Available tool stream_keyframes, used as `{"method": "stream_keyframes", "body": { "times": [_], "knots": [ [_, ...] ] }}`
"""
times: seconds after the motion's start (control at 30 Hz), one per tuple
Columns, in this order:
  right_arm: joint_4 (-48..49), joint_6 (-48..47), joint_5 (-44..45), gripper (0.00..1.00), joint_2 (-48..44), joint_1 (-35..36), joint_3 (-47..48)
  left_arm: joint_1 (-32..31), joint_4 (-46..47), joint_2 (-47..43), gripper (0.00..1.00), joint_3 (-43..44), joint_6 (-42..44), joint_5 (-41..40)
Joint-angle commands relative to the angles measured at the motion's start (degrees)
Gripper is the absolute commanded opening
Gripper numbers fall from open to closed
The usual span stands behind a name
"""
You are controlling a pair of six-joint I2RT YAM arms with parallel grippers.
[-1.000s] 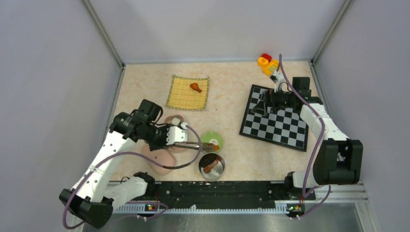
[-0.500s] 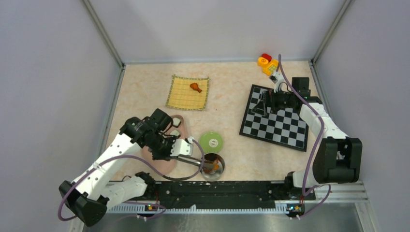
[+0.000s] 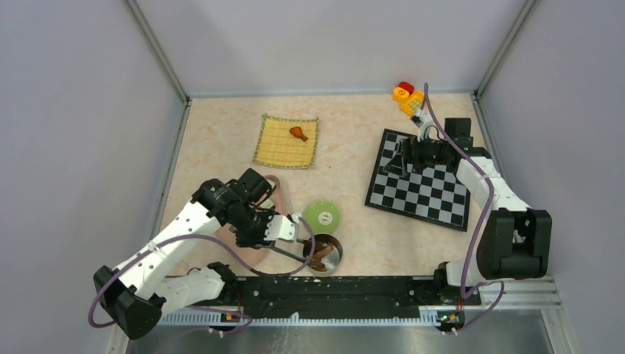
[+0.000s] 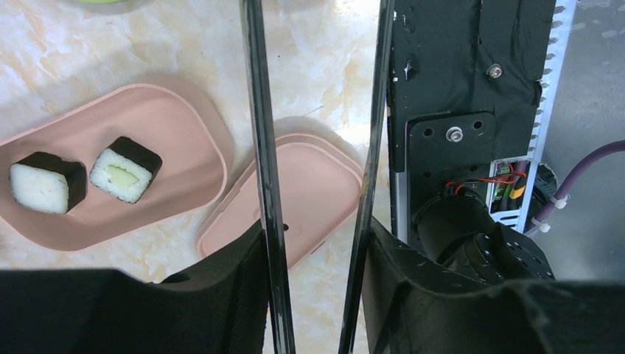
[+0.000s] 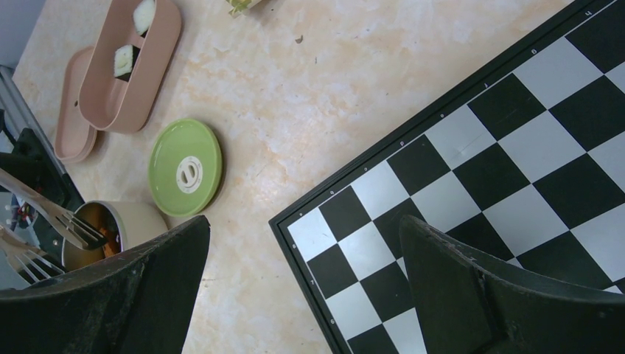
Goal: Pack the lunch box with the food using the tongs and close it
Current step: Place the fake food in the packing box.
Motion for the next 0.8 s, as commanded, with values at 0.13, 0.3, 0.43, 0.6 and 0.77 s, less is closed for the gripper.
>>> {"method": "stream_keyframes", "body": {
  "times": [0.13, 0.3, 0.43, 0.6, 0.77],
  "knots": [
    [1.0, -1.4, -0.8, 0.98, 0.3, -0.4, 0.3, -0.3, 2.4, 0.8, 0.44, 7.0, -4.7, -0.7],
    [0.8, -1.4, -1.3, 0.98, 0.5, -0.4, 0.4, -0.2, 4.1, 1.5, 0.43, 10.1, -7.2, -0.2],
    [0.7, -1.4, -1.5, 0.98, 0.2, -0.4, 0.5, 1.2, 11.8, 2.7, 0.42, 9.6, -10.0, -5.9],
    [0.7, -1.3, -1.7, 0.98, -0.3, -0.4, 0.5, 15.4, 22.6, 8.4, 0.44, 13.1, -9.4, -4.1],
    [0.8, -1.3, -1.8, 0.98, -0.7, -0.4, 0.4, 24.4, 33.3, 15.4, 0.46, 16.8, -10.3, -7.7]
  ]
}}
